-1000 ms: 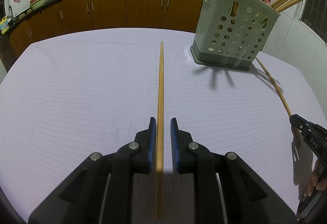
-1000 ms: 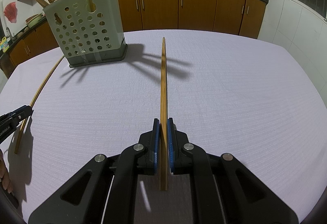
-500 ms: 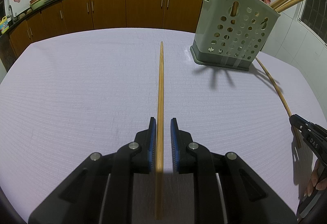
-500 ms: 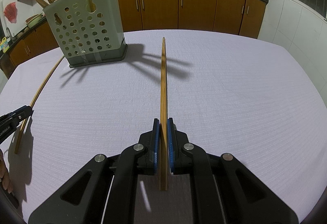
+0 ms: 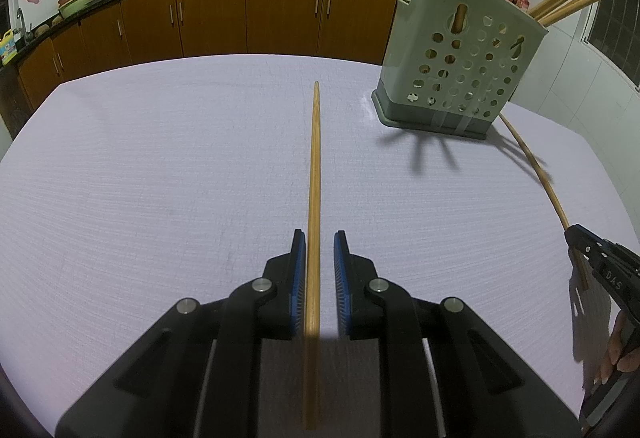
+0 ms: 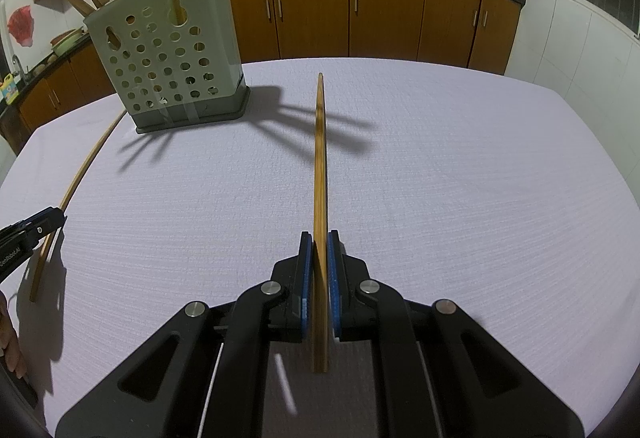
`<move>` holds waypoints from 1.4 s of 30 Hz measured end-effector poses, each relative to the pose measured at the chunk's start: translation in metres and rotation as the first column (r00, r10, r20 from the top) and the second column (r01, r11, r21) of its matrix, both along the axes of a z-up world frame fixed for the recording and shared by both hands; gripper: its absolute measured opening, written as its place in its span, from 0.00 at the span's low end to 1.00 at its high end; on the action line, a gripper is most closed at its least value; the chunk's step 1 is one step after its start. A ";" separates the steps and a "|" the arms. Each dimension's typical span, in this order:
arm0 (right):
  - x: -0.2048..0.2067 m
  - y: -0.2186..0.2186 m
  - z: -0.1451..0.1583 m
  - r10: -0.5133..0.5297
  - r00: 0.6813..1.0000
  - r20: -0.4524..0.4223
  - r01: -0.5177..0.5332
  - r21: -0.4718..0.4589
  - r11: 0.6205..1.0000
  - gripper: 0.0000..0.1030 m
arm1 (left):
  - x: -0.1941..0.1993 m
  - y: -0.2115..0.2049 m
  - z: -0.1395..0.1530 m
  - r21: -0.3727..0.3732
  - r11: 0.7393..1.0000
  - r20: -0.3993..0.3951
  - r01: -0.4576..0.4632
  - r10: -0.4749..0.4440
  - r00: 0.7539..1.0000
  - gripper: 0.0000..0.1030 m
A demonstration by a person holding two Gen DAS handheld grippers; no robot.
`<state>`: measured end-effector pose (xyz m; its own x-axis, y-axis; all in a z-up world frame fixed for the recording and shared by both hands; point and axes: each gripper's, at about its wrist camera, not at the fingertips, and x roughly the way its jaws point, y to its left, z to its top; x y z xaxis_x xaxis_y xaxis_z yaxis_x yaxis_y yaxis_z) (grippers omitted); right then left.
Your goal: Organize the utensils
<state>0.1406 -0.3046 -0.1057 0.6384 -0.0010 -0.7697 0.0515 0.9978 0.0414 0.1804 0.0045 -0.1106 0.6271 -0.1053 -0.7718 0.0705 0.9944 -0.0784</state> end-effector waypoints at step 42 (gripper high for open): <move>-0.042 0.017 0.231 0.095 0.795 0.599 -0.176 0.078 0.981 0.07 | -0.031 -0.020 0.235 -0.057 0.977 0.521 0.204 -0.145 0.841 0.07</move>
